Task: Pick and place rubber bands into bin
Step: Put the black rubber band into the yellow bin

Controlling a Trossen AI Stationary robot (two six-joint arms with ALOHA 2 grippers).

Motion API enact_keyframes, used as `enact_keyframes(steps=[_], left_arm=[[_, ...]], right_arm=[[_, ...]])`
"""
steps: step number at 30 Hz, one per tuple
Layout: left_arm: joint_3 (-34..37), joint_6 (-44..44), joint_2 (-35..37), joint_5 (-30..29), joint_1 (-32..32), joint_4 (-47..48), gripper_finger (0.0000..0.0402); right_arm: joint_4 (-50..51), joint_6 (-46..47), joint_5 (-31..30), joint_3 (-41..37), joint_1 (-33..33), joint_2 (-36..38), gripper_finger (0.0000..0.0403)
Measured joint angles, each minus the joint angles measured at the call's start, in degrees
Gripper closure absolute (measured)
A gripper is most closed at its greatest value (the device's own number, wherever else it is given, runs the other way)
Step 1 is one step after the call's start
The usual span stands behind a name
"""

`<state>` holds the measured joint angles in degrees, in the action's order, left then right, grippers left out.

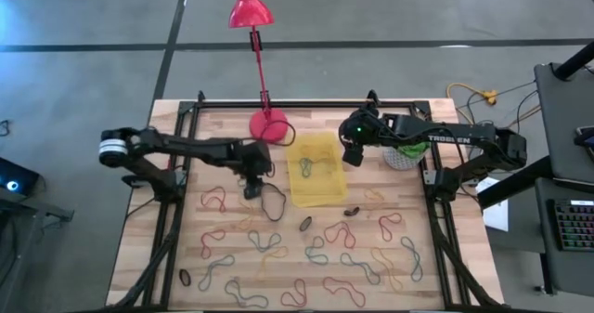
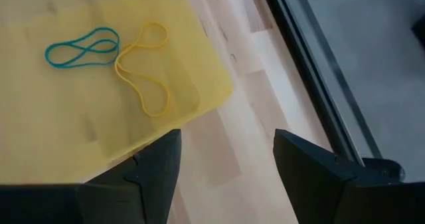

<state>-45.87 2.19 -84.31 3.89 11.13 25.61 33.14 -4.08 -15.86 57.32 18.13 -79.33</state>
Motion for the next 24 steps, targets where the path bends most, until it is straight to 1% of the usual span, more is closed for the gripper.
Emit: enact_keyframes(steps=[3,10,14,17,21,22,24], left_arm=[[-0.9,-0.6,-2.4,0.1,-0.2,-1.6,0.0262],[-1.3,-1.9,-6.3,0.9,-1.0,-1.6,0.0262],[-1.3,-1.9,-8.1,1.0,-1.3,-1.9,0.0274],[-1.4,-1.9,-8.5,0.6,-1.3,-2.1,0.0306],[-1.4,-1.4,-8.2,0.3,-1.2,-2.2,0.0379],[-1.7,-1.4,-8.1,-0.3,-0.9,-1.9,0.039],[-3.2,-1.5,-7.3,-1.6,-0.4,-1.0,0.0395]], right_arm=[[0.5,0.7,0.0,-0.1,0.0,0.0,0.0177],[0.5,1.1,0.0,-0.7,0.0,0.0,0.0177],[0.5,1.1,0.0,-1.4,0.0,0.0,0.0177],[0.5,1.7,-0.1,-1.8,0.0,0.0,0.0177],[0.5,1.7,-0.2,-2.4,0.0,0.0,0.0177],[0.5,1.7,-0.2,-2.5,0.0,0.0,0.0177],[0.5,1.6,-0.2,-2.5,0.0,0.1,0.0177]])
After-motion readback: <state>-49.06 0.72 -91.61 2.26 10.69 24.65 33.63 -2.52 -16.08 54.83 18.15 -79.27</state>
